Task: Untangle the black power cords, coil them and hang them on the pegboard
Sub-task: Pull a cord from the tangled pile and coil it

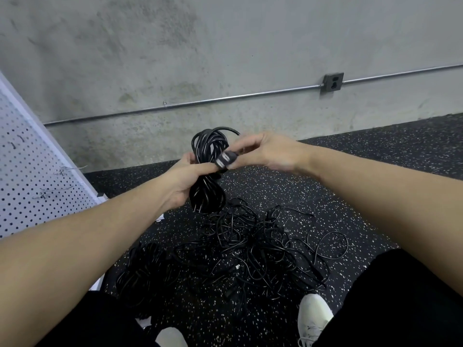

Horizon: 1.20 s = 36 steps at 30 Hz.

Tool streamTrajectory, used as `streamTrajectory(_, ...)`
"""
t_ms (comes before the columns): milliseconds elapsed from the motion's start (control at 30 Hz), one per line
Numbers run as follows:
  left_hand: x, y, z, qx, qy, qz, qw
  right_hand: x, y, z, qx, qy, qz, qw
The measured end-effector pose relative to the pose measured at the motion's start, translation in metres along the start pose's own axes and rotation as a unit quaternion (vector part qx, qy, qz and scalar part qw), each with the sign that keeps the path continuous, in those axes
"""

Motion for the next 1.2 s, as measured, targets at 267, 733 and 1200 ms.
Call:
streamTrajectory(267,0.002,0.01,0.001,-0.022,0.001,-0.009,1.0,-0.008,-0.025,0.003,0.005,-0.041,0.179,0.983)
streamTrajectory(733,0.003,0.044,0.003,-0.027,0.012,-0.052,0.998,-0.014,-0.01,0.045,-0.279,0.101,0.221,0.929)
streamTrajectory(1200,0.004,0.056,0.0,-0.053,-0.001,-0.026,0.998,-0.018,-0.021,0.029,-0.063,0.053,0.34,0.937)
Point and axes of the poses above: each hand's wrist, its own x-axis away from the middle knuckle, its own y-axis out of the palm, z = x × y, the point moved 8 cm from there along -x, towards the middle knuckle, and after that the axes turned 3 degrees about z, right-handed, at the moved point
